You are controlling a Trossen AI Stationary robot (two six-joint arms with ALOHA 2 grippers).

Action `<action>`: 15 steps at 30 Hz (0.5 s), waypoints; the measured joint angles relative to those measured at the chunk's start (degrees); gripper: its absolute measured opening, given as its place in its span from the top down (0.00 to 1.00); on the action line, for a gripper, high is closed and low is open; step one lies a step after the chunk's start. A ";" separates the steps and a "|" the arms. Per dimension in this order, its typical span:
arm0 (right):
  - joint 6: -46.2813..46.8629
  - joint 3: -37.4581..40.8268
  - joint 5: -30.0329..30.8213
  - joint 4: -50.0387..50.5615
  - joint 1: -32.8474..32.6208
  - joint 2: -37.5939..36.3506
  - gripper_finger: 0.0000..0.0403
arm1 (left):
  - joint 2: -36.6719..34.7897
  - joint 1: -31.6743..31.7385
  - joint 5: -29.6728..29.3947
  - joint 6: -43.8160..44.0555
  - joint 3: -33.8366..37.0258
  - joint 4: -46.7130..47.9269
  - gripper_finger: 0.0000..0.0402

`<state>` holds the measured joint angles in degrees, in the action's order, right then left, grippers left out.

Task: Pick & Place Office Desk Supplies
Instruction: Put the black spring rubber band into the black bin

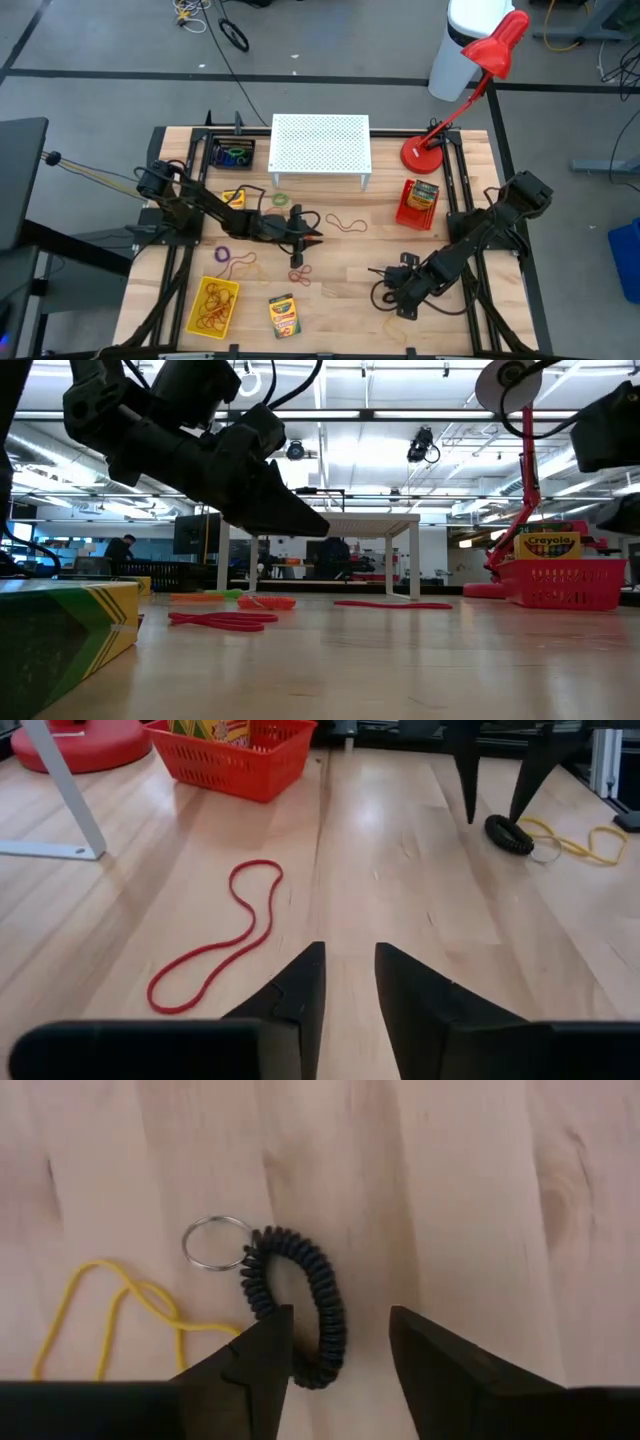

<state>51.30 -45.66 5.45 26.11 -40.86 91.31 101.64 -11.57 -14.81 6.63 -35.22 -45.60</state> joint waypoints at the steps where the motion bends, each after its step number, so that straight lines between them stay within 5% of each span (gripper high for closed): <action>1: -0.19 0.49 -0.06 -0.89 0.00 -0.01 0.57 | -0.01 0.00 -0.01 -0.18 0.00 0.00 0.75; 11: -0.76 1.96 -0.37 -3.23 0.04 1.30 0.77 | -0.01 1.34 0.42 -0.20 0.00 -0.03 0.75; 15: -0.74 2.14 1.95 -3.17 0.02 0.57 0.90 | -0.01 3.07 4.93 2.15 0.00 -0.25 0.75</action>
<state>50.56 -43.52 7.40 22.94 -40.84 91.88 101.62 -8.51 -9.88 8.78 -35.22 -45.86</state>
